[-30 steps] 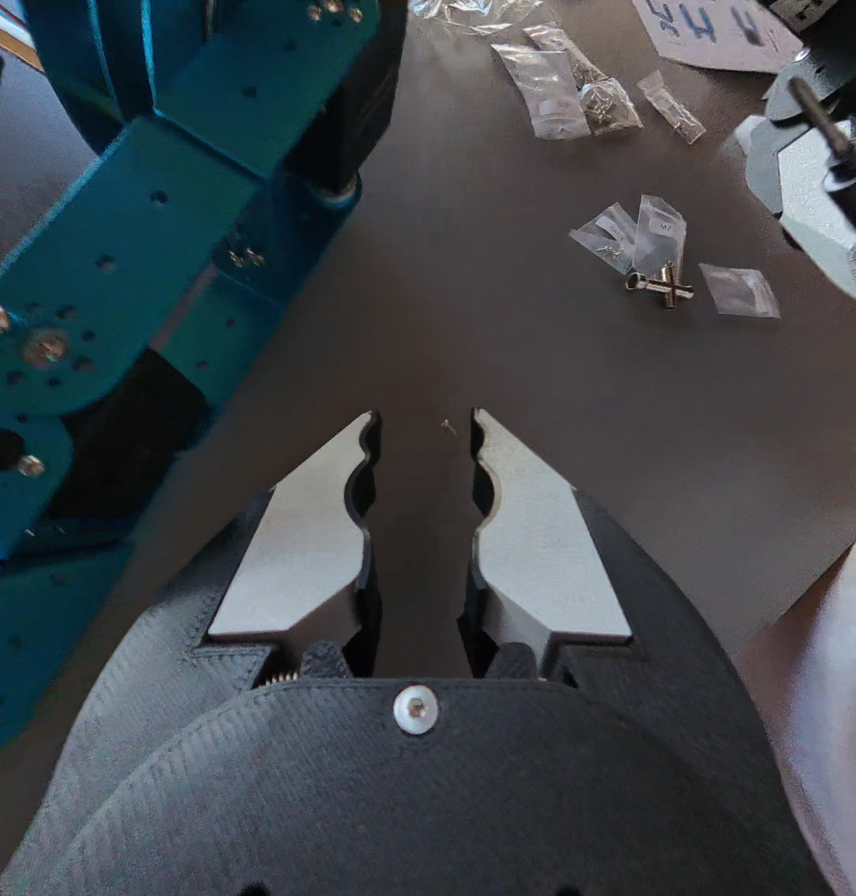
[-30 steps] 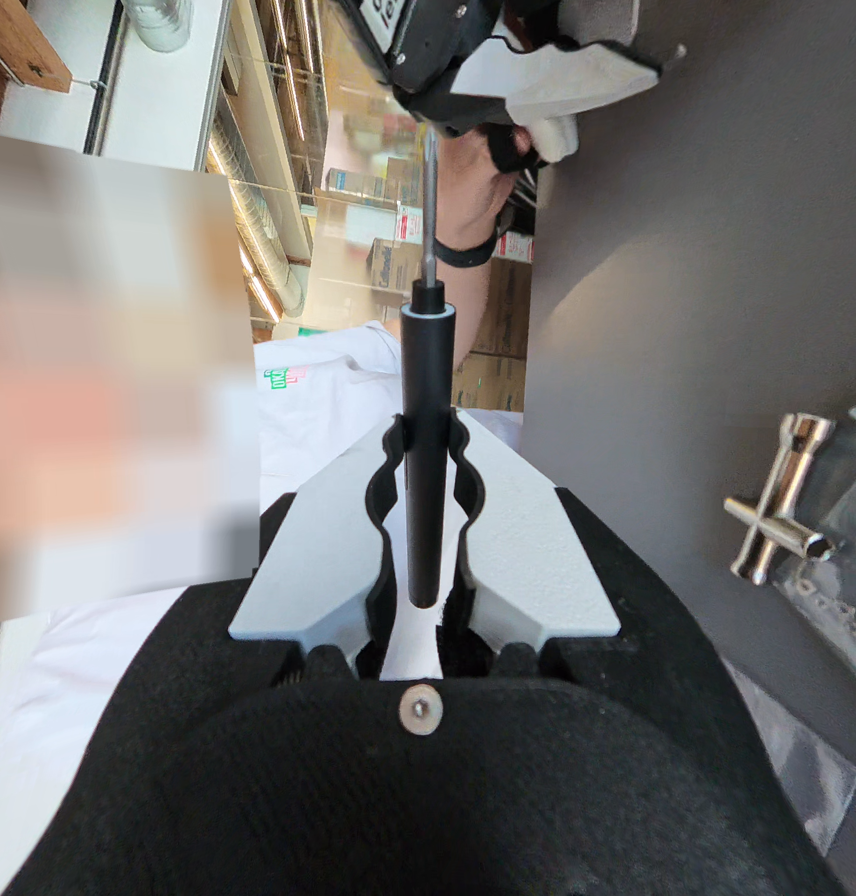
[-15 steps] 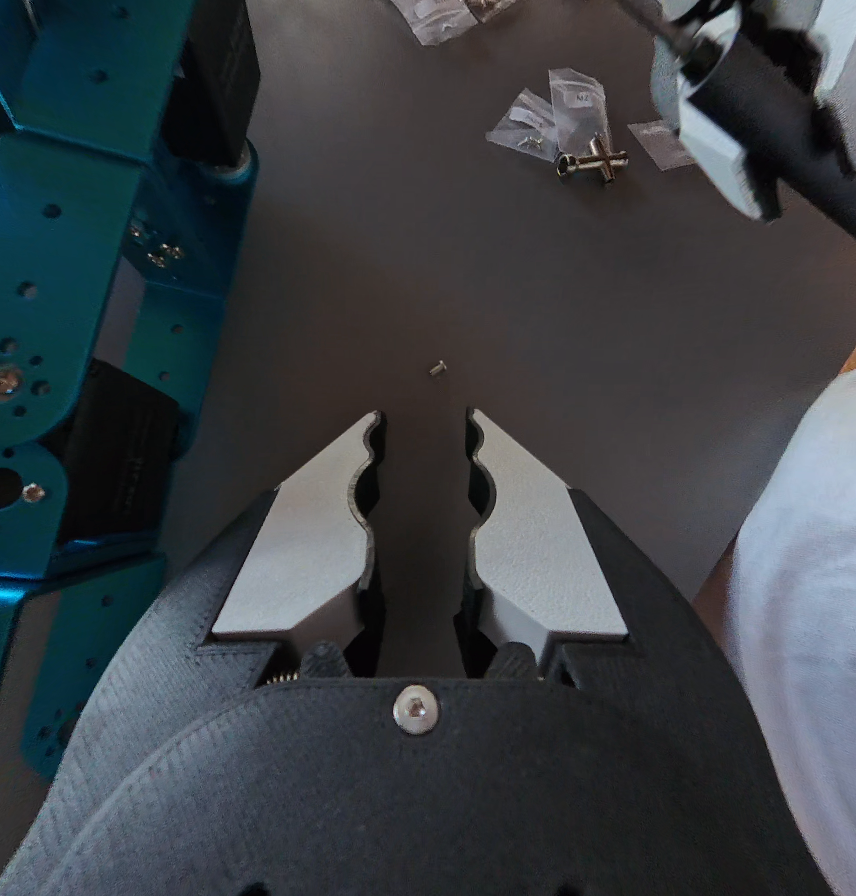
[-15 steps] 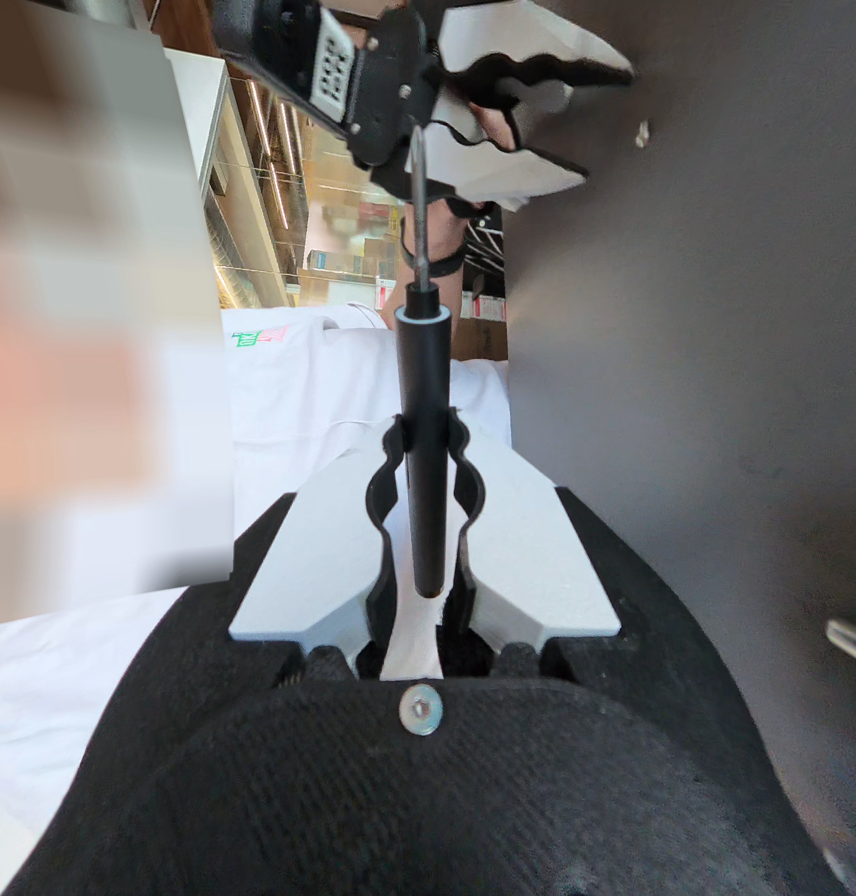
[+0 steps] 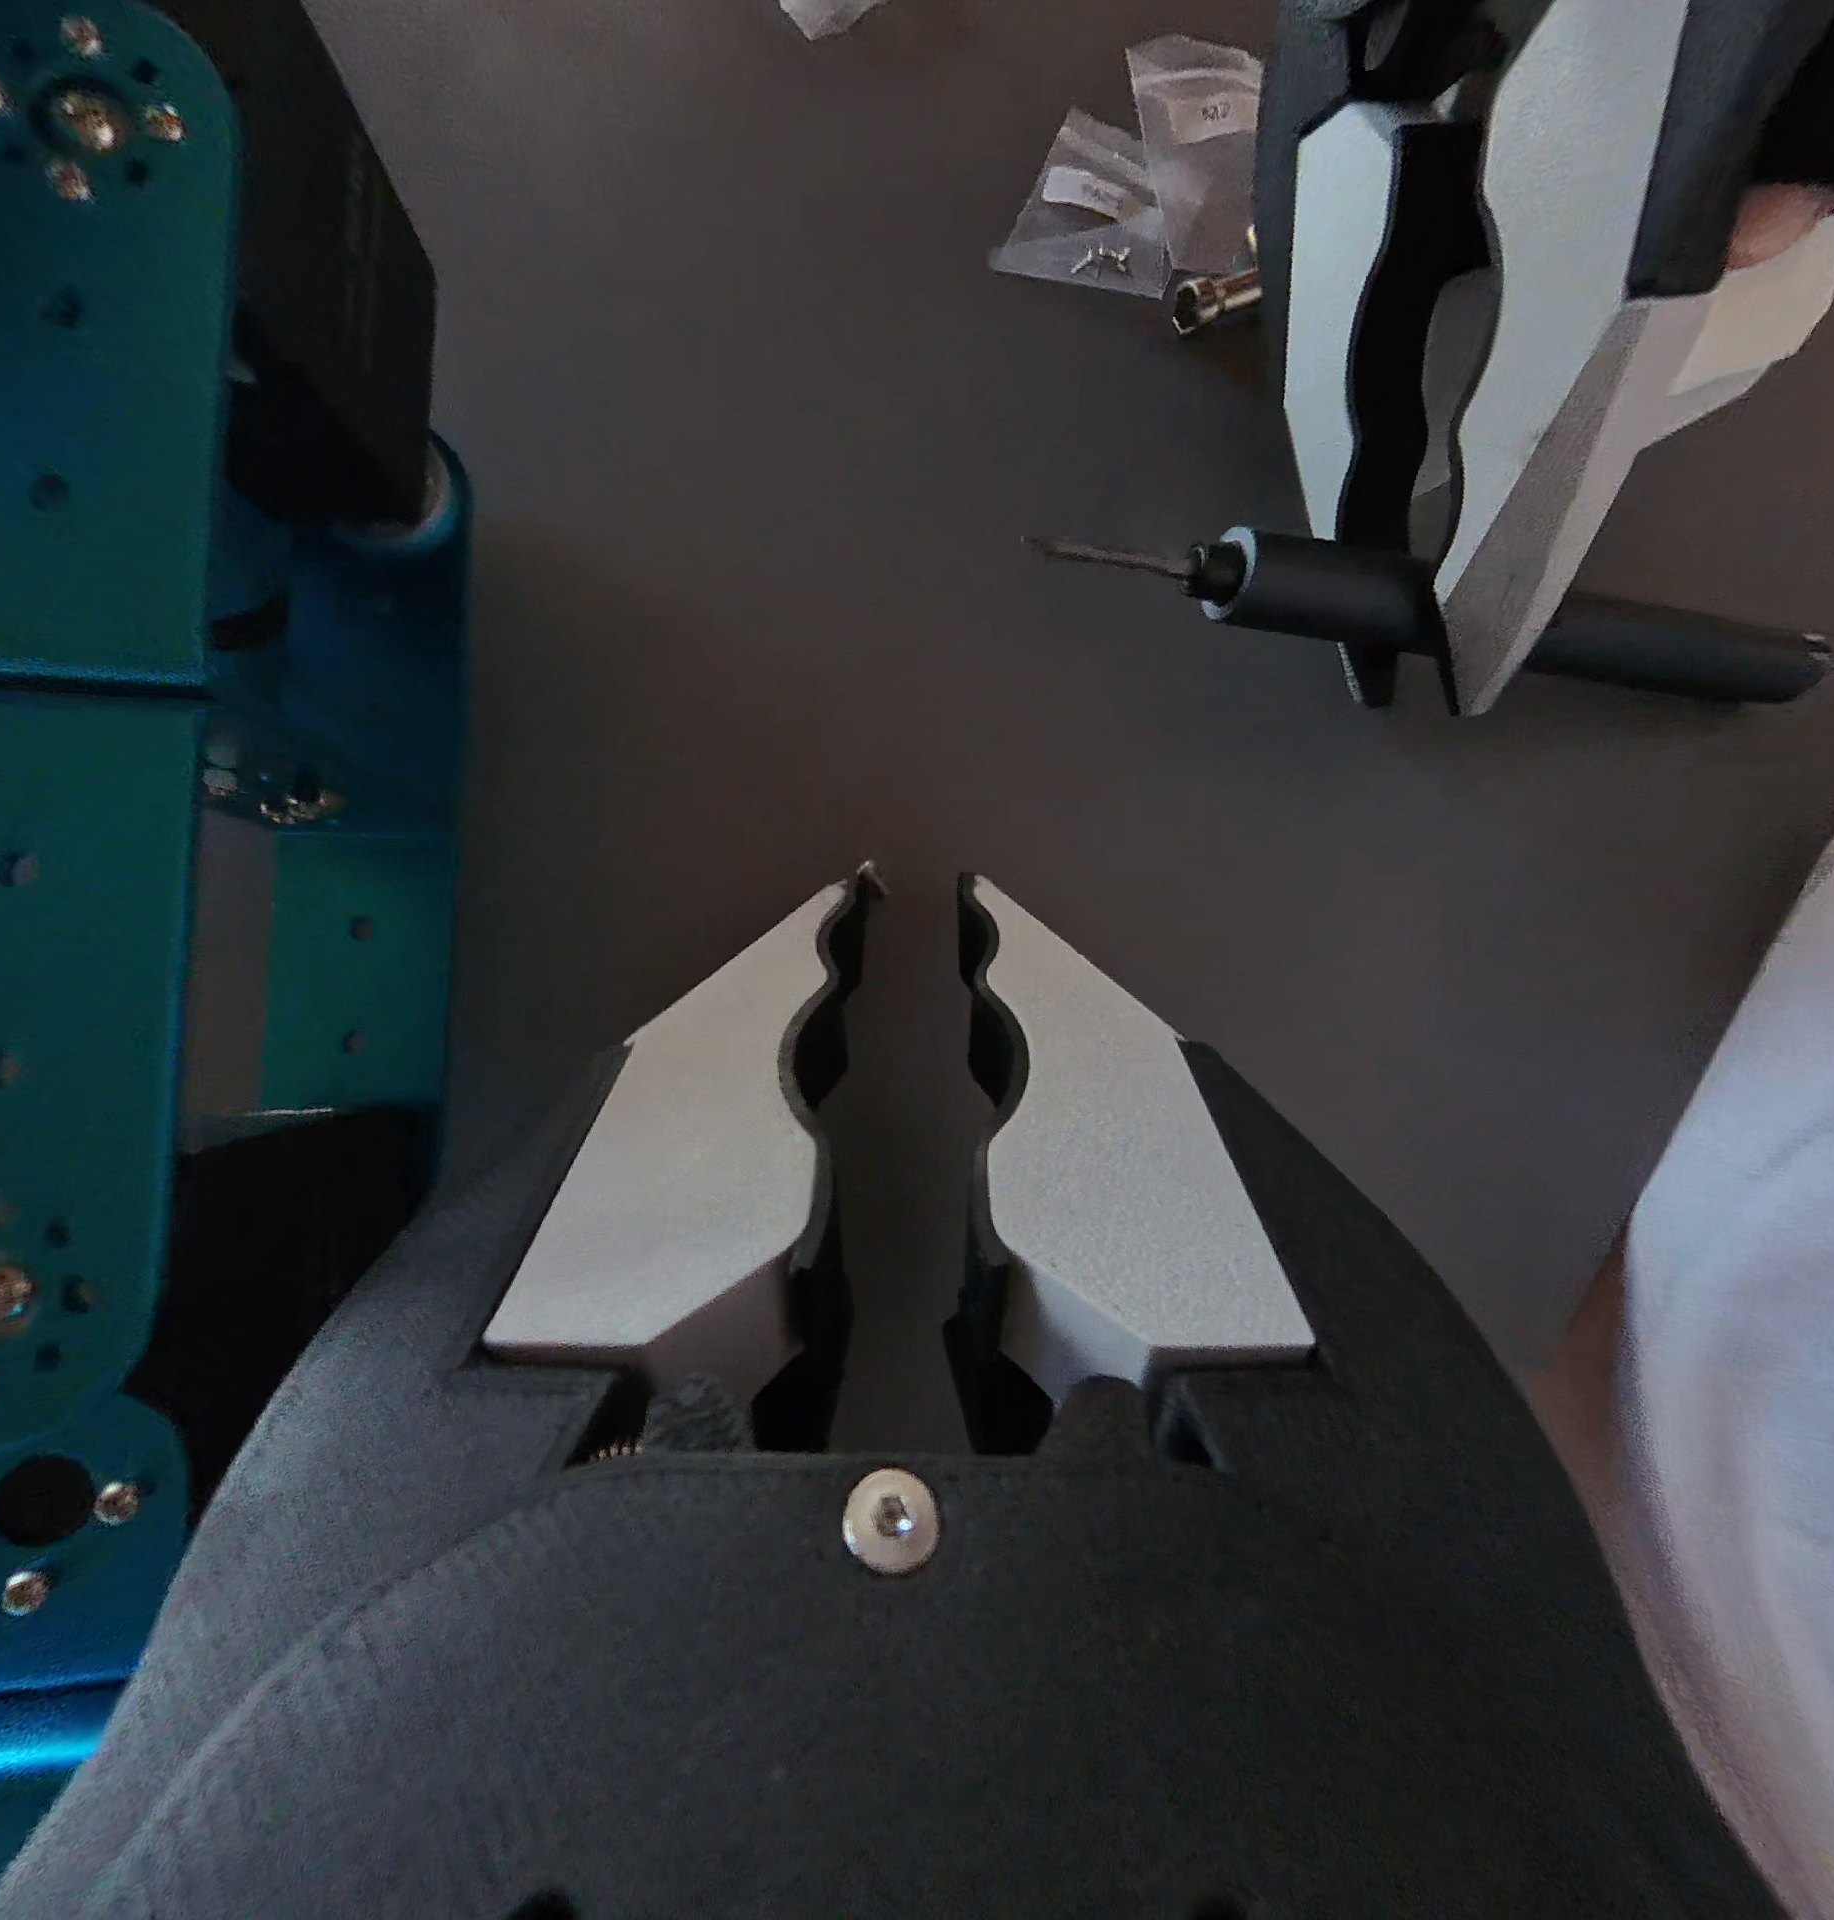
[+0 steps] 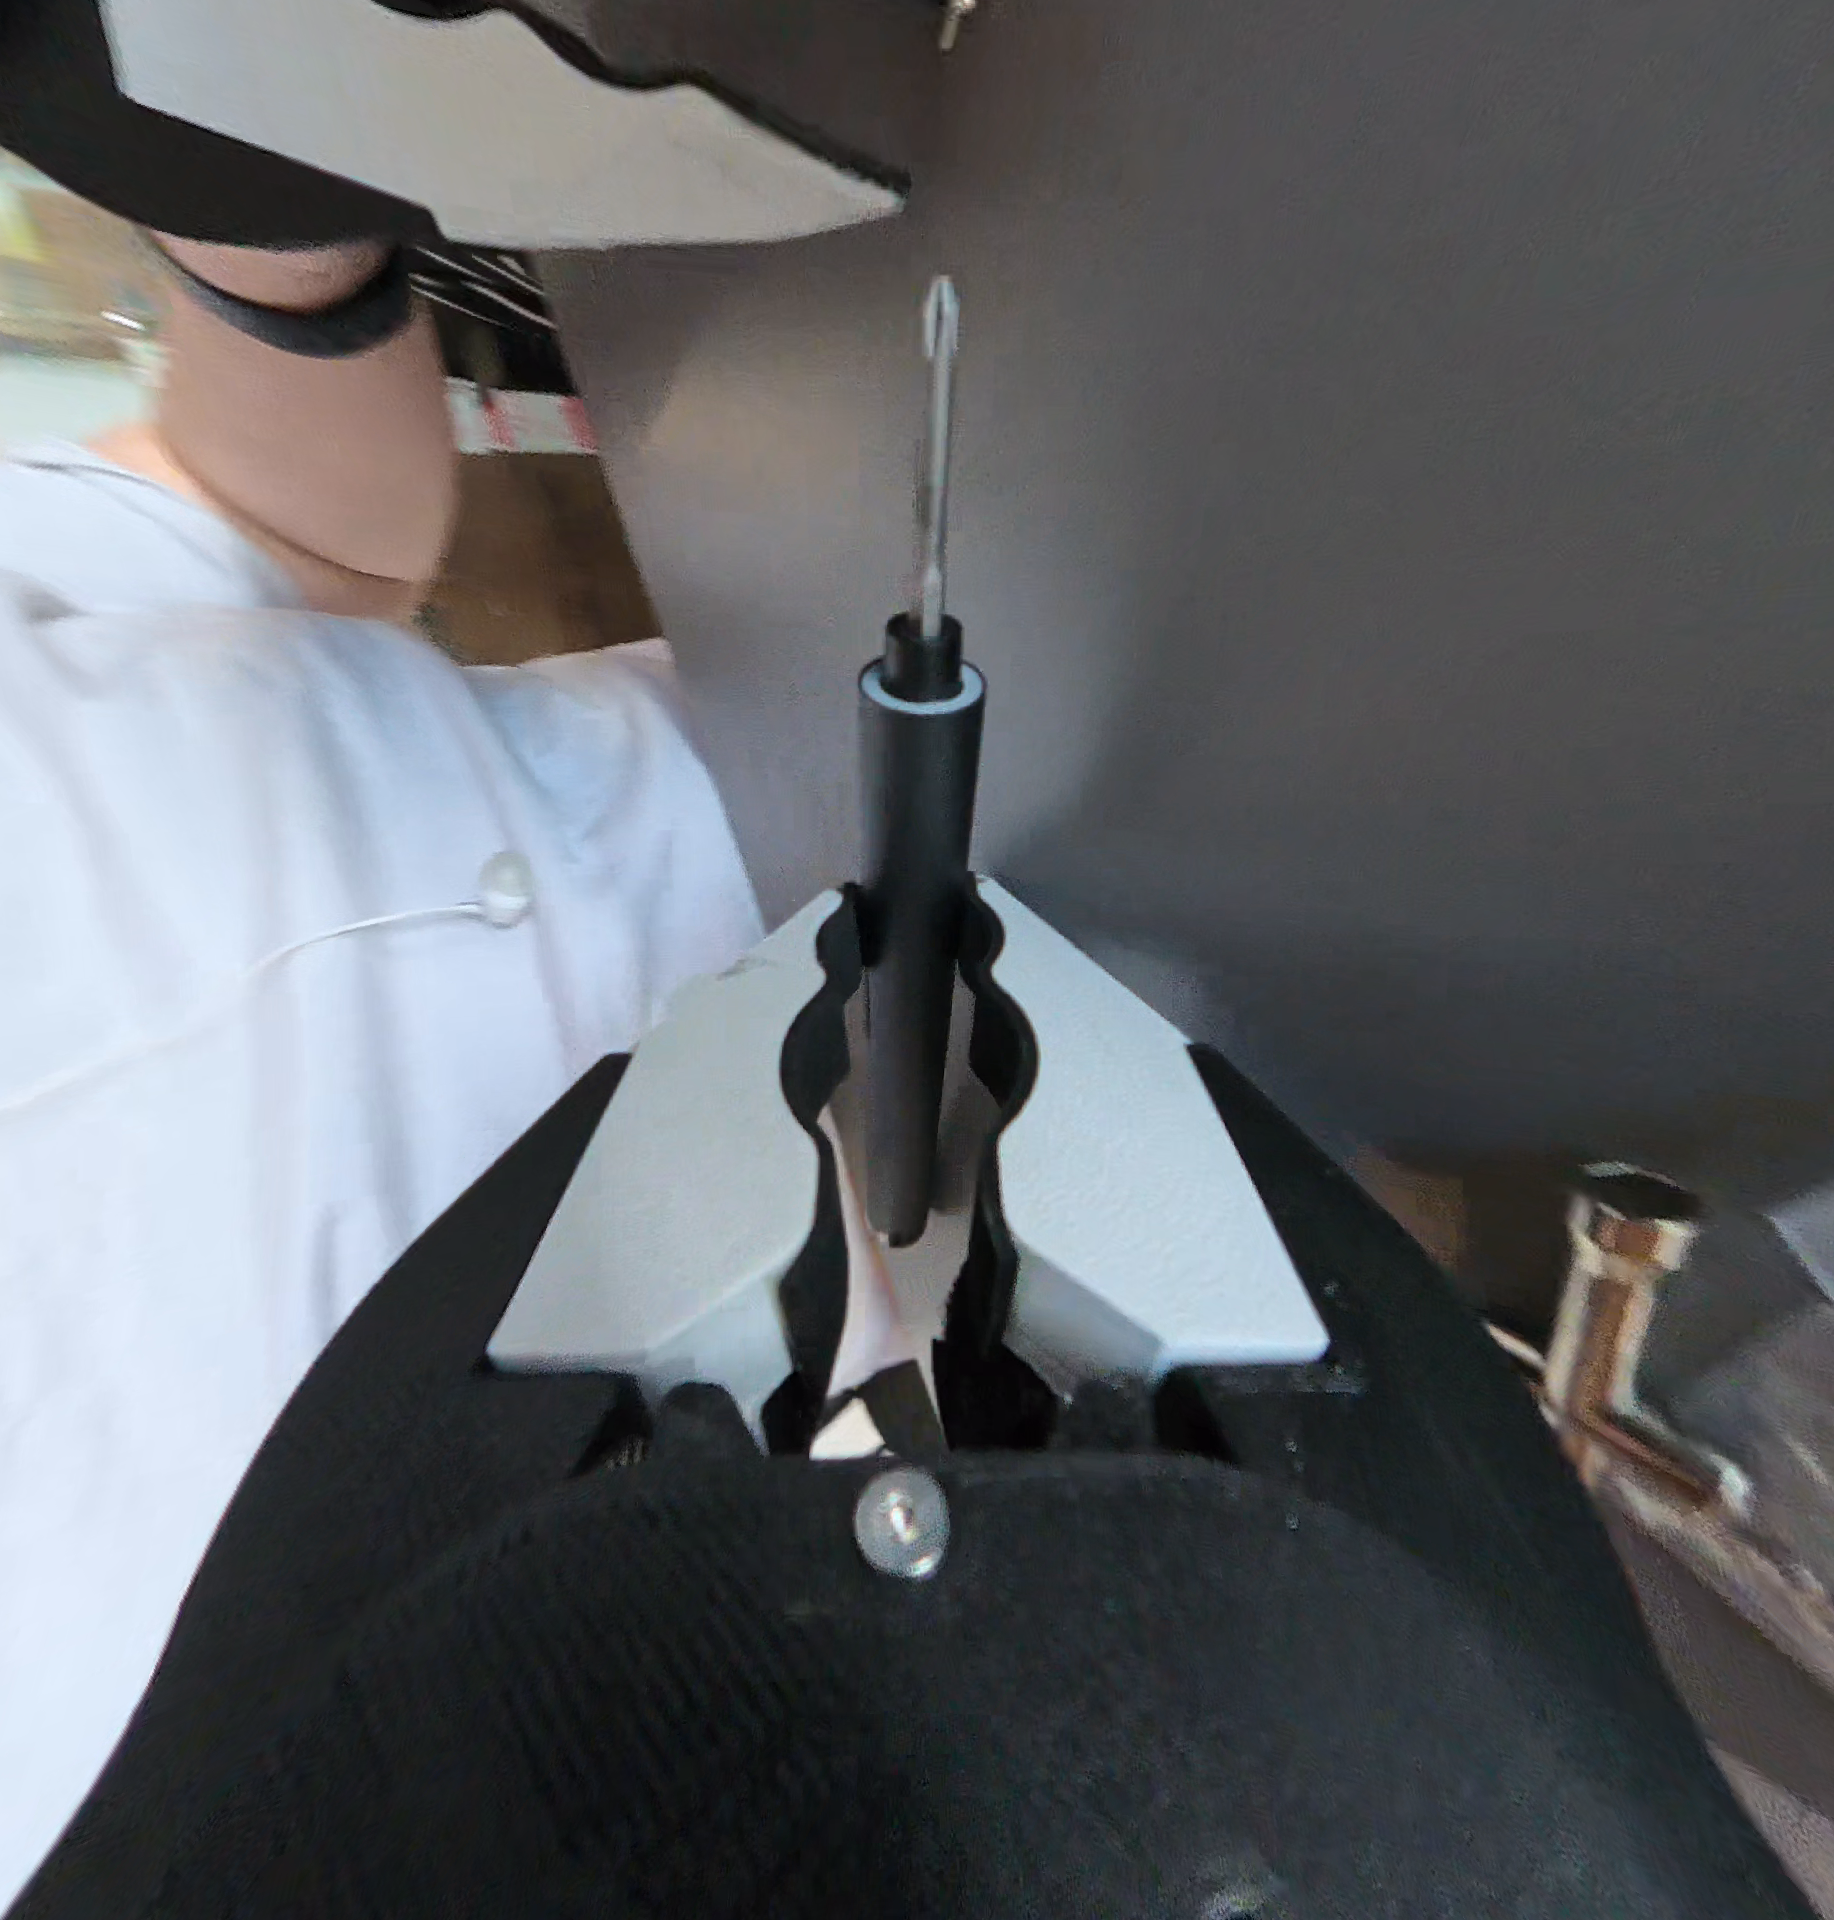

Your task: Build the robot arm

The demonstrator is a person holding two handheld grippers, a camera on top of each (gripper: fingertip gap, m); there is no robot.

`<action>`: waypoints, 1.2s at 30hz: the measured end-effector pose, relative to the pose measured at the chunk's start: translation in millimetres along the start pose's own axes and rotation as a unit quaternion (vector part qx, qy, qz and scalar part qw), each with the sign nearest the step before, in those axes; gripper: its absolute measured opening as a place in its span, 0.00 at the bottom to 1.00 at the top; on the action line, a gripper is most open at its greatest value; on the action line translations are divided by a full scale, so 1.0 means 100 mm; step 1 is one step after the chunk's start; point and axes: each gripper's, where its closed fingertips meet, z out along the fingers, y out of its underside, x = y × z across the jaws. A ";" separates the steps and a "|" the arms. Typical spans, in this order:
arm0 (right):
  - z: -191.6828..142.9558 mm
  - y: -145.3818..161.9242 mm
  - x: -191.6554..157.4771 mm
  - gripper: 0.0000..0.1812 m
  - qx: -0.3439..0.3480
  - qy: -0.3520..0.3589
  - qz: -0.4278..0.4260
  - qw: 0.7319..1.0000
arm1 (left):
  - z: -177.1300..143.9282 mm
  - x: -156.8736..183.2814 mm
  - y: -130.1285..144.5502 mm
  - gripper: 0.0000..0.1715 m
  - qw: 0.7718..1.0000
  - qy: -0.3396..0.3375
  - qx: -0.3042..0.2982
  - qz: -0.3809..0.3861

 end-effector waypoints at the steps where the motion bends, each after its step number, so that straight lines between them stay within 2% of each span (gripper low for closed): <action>1: -0.03 0.00 0.04 0.10 -0.006 0.029 -0.010 1.000 | 0.01 0.00 -0.01 0.09 1.000 0.003 -0.001 -0.013; 5: -0.11 -0.04 0.16 0.10 -0.016 0.148 -0.070 0.986 | 0.04 -0.03 -0.03 0.01 0.999 -0.007 -0.004 -0.039; 7: -0.11 -0.06 0.17 0.10 -0.013 0.180 -0.101 0.978 | 0.05 -0.02 -0.04 0.01 0.999 -0.005 0.000 -0.040; 16: -0.13 -0.12 0.19 0.09 0.036 0.192 -0.161 0.967 | 0.06 0.08 -0.02 0.00 0.999 0.049 0.007 -0.020; 20: -0.14 -0.13 0.21 0.10 0.034 0.218 -0.218 0.951 | -0.03 0.12 0.03 0.00 0.995 0.087 -0.019 -0.045; 24: -0.12 -0.15 0.21 0.10 0.033 0.249 -0.293 0.922 | -0.15 0.32 0.02 0.00 0.986 0.157 -0.004 -0.065; 26: -0.12 -0.15 0.21 0.10 0.037 0.258 -0.308 0.915 | -0.15 0.27 0.10 0.00 0.988 0.138 -0.017 -0.072; 29: -0.12 -0.15 0.21 0.10 0.045 0.247 -0.299 0.921 | -0.14 0.16 0.09 0.00 0.991 0.089 -0.012 -0.103; 31: -0.13 -0.14 0.21 0.10 0.051 0.243 -0.296 0.923 | -0.11 0.10 0.09 0.10 0.987 0.043 -0.020 -0.151; 33: -0.14 -0.14 0.22 0.10 0.057 0.238 -0.293 0.924 | -0.07 0.17 0.05 0.12 0.984 0.026 -0.019 -0.178; 36: -0.15 -0.12 0.22 0.10 0.062 0.233 -0.291 0.926 | -0.03 0.15 0.05 0.11 0.987 -0.050 -0.023 -0.152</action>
